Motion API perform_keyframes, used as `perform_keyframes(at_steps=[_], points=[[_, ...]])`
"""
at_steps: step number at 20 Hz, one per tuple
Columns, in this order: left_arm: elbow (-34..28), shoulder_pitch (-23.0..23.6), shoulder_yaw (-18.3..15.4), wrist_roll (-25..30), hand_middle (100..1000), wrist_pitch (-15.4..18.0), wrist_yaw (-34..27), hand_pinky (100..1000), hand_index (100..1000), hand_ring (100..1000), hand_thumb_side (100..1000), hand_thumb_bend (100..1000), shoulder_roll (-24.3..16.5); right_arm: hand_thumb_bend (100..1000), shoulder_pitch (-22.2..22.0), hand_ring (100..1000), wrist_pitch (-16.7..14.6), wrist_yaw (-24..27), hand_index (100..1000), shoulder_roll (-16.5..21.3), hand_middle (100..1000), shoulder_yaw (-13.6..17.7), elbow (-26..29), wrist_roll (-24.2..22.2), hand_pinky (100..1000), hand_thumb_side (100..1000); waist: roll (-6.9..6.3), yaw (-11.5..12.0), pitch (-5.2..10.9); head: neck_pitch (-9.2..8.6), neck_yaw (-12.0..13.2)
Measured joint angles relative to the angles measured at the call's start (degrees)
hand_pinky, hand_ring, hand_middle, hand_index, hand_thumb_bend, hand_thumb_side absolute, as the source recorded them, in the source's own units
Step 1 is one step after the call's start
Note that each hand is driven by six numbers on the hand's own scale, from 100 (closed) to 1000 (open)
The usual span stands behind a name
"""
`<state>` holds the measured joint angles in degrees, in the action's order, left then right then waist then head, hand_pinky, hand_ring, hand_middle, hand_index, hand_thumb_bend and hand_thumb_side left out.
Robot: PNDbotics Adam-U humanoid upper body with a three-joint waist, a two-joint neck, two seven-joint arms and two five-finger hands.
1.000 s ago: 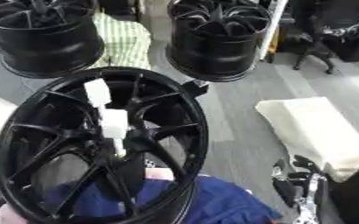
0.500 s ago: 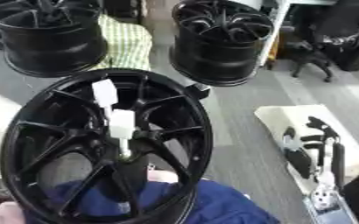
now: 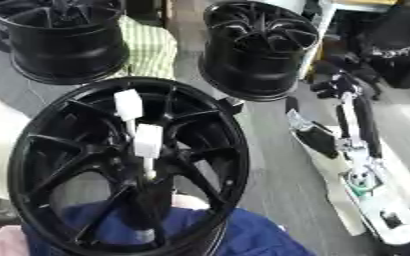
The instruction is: Pull the pin out of the wheel hub.
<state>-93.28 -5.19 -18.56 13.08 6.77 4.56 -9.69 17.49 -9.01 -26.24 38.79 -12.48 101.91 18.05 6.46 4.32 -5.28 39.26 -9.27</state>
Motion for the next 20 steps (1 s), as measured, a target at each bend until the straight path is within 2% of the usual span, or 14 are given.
perform_keyframes(at_steps=[2, 5, 8, 9, 11, 12, 13, 16, 20], points=[[0.00, 0.00, 0.00, 0.15, 542, -0.07, 0.00, 578, 870, 619, 648, 402, 0.00, 312, 2.67, 758, -1.24, -1.72, 919, 3.16, 851, -3.19, -0.71, -1.95, 702, 295, -0.19, -0.02, 0.00, 0.00, 0.00], [0.00, 0.00, 0.00, 0.26, 542, -0.05, -0.03, 578, 870, 619, 648, 402, 0.03, 312, 4.11, 758, -1.07, -2.01, 919, 7.61, 851, -6.59, -0.48, -4.74, 702, 295, -0.72, -0.07, 0.00, 0.00, 0.00], [0.00, 0.00, 0.02, 0.35, 542, -0.08, -0.06, 578, 870, 619, 648, 402, 0.06, 312, 3.88, 758, 0.38, -0.51, 919, 11.95, 851, -6.90, 2.12, -7.45, 702, 295, -0.96, 0.09, 0.00, 0.00, -0.11], [0.00, -0.01, 0.06, 0.39, 543, -0.09, -0.08, 578, 870, 619, 657, 356, 0.07, 403, 3.53, 822, 0.91, 0.32, 933, 13.41, 895, -6.72, 3.31, -8.38, 732, 315, -1.01, 0.27, -0.01, 0.00, -0.33], [0.01, -0.19, 0.89, 0.91, 543, -0.12, -0.15, 578, 870, 619, 657, 353, 0.08, 408, 3.98, 824, 1.18, 2.01, 934, 15.80, 898, -6.79, 5.89, -10.25, 732, 315, -0.98, 2.00, -0.01, 0.01, -1.78], [0.01, -0.20, 1.15, 1.24, 543, -0.15, -0.22, 579, 871, 619, 657, 348, 0.08, 385, 5.18, 828, 0.88, 2.87, 935, 16.38, 907, -7.44, 7.18, -11.17, 730, 352, -0.83, 2.95, -0.01, 0.03, -2.45], [0.02, -0.20, 1.39, 1.55, 543, -0.17, -0.28, 579, 871, 619, 656, 348, 0.08, 412, 6.61, 828, 0.40, 3.83, 935, 16.58, 907, -8.34, 8.18, -12.10, 730, 313, -0.61, 3.20, 0.00, 0.13, -2.99], [0.04, -0.21, 1.81, 2.18, 544, -0.22, -0.46, 579, 871, 619, 658, 344, 0.08, 413, 10.98, 825, -0.28, 6.60, 934, 16.23, 909, -12.18, 8.94, -14.95, 725, 316, -0.51, 3.16, 0.16, 0.44, -3.79], [0.04, -0.20, 1.80, 2.37, 544, -0.27, -0.53, 579, 872, 619, 662, 326, 0.08, 413, 17.06, 822, 1.36, 10.45, 932, 13.98, 910, -16.39, 7.86, -18.76, 716, 321, -0.55, 2.51, 0.22, 0.45, -3.77]])
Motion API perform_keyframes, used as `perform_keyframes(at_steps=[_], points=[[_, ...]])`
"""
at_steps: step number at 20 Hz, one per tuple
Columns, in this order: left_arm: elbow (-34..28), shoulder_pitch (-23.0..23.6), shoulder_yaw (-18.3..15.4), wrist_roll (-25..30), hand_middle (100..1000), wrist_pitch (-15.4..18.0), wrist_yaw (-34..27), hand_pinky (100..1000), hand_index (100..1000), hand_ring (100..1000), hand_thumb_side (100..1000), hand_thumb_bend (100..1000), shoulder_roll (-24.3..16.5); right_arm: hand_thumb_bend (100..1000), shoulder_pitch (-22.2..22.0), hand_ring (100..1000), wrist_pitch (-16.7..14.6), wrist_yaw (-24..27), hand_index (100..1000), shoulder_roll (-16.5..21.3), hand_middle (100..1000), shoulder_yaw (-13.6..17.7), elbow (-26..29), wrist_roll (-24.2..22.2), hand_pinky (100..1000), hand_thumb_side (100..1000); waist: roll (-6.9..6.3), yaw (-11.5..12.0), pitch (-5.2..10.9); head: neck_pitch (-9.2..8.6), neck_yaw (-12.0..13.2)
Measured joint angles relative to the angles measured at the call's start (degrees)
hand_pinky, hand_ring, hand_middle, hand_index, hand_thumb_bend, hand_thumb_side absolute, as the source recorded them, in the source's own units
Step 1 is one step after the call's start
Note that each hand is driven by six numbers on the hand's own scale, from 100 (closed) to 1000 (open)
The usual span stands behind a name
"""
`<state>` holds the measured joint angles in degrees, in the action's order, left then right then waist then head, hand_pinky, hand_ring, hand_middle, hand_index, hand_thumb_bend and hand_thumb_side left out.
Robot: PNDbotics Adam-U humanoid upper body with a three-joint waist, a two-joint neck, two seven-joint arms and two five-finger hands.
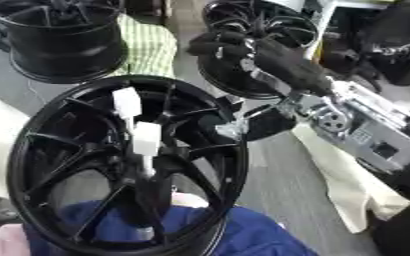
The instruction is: Pull the pin out of the wheel hub.
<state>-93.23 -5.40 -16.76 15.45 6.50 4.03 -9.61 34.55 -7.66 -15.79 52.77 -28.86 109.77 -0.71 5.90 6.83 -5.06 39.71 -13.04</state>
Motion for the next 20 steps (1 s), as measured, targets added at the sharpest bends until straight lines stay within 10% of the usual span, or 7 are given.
perform_keyframes(at_steps=[7, 20], points=[[0.02, -0.01, 0.10, 0.16, 544, -0.16, -0.12, 579, 873, 619, 662, 323, 0.00, 415, 10.47, 818, 3.93, 6.84, 930, -6.69, 909, -3.77, -5.67, -6.85, 711, 323, -0.13, -0.07, 0.00, 0.01, -0.07], [0.05, -0.14, 0.28, 0.33, 544, -0.30, -0.21, 580, 877, 620, 658, 288, 0.24, 393, 15.87, 847, 9.17, 13.03, 927, -16.54, 906, -5.76, -15.51, -19.58, 733, 392, -0.42, 0.81, -0.32, 0.02, -0.67]])
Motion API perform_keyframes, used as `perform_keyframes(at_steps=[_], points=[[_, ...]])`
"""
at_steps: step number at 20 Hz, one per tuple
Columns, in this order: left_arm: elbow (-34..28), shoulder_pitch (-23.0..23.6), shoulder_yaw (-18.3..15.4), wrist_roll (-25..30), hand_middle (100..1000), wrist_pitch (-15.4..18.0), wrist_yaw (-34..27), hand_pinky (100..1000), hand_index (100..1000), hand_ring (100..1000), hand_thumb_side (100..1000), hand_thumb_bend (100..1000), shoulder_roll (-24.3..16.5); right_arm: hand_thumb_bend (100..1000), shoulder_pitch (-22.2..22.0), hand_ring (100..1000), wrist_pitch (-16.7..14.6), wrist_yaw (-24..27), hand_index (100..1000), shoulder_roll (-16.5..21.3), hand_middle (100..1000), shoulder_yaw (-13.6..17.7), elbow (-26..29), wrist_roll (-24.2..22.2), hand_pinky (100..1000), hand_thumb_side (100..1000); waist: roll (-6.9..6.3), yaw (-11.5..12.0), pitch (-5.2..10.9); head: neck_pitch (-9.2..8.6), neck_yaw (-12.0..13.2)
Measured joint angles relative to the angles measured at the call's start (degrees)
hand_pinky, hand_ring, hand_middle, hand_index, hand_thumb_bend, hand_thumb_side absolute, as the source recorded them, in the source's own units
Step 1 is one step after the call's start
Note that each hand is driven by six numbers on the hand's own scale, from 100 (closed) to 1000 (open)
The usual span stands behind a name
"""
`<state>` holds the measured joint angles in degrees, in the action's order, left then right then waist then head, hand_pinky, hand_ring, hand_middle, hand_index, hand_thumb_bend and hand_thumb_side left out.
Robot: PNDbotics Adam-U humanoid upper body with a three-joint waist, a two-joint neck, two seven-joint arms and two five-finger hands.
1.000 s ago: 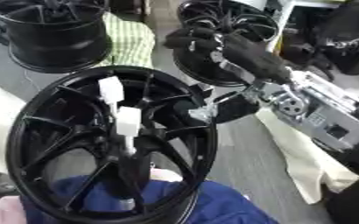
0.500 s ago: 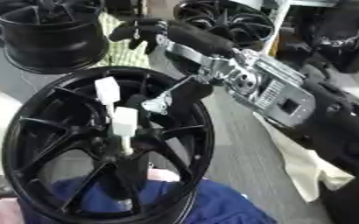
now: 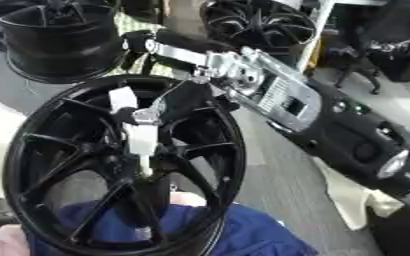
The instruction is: Pull the pin out of the wheel hub.
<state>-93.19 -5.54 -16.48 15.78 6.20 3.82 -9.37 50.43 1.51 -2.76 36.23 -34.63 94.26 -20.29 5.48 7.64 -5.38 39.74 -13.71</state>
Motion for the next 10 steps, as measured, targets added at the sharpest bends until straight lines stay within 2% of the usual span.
perform_keyframes(at_steps=[5, 10], points=[[0.14, -0.04, 0.01, 0.06, 544, -0.05, -0.01, 580, 877, 620, 658, 282, 0.27, 385, -0.01, 858, -1.53, -3.20, 930, -2.35, 909, 0.25, -4.52, -5.02, 750, 400, -0.09, 0.01, 0.00, 0.00, -0.01], [0.28, -0.04, 0.00, 0.06, 544, -0.05, -0.01, 580, 878, 620, 655, 273, 0.27, 377, -0.09, 862, -3.04, -5.86, 931, -2.86, 907, 1.75, -6.88, -10.53, 759, 409, -0.11, -0.21, 0.00, 0.00, 0.02]])
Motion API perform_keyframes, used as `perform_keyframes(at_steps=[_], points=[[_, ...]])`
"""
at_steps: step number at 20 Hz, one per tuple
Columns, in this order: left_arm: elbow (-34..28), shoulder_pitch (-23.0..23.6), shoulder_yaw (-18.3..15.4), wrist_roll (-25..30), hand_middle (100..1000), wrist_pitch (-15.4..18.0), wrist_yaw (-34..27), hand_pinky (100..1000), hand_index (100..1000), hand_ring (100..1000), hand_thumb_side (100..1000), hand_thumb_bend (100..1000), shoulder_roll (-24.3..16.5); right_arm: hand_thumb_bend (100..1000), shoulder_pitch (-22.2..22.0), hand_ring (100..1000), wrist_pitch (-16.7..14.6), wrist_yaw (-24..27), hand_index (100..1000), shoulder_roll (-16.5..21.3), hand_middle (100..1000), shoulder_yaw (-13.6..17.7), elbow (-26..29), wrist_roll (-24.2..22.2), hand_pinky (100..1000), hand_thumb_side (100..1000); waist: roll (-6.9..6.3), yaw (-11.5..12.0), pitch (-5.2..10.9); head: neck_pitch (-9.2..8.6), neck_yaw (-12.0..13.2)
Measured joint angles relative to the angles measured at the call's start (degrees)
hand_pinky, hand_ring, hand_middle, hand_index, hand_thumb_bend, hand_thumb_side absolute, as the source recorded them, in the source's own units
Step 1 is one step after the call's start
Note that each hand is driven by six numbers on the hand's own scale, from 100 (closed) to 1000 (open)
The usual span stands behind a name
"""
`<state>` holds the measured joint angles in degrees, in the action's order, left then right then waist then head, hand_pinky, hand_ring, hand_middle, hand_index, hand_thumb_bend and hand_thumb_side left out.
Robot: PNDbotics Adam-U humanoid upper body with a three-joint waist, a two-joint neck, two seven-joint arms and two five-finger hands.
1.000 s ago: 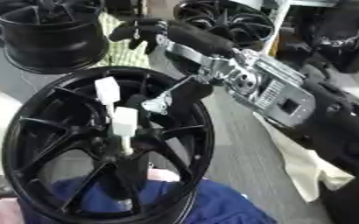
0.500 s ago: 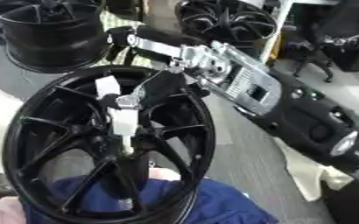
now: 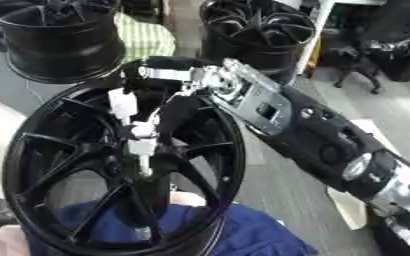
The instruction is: Pull the pin out of the wheel hub.
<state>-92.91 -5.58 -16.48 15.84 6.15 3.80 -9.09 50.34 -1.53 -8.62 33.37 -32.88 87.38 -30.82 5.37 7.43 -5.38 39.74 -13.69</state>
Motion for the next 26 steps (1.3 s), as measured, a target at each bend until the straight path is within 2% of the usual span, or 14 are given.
perform_keyframes(at_steps=[12, 22, 26], points=[[0.01, 0.00, -0.01, 0.00, 544, 0.00, 0.00, 580, 878, 620, 654, 271, 0.00, 375, -0.50, 860, -0.21, -1.85, 928, -0.40, 901, 3.95, -1.01, -12.83, 758, 410, -0.23, -0.34, 0.00, 0.00, 0.33], [0.01, 0.00, -0.01, 0.01, 545, 0.01, 0.00, 581, 879, 622, 653, 255, 0.01, 372, -0.74, 851, 0.50, -2.00, 916, -0.74, 879, 4.59, -1.09, -14.54, 753, 395, -0.30, -0.32, -0.02, 0.00, 0.34], [0.01, 0.00, 0.00, 0.05, 545, 0.05, -0.04, 580, 879, 622, 653, 254, 0.03, 373, -1.31, 849, 0.82, -4.60, 914, -3.31, 876, 4.17, -4.89, -15.23, 751, 395, -0.54, -0.24, -0.14, 0.00, 0.07]])
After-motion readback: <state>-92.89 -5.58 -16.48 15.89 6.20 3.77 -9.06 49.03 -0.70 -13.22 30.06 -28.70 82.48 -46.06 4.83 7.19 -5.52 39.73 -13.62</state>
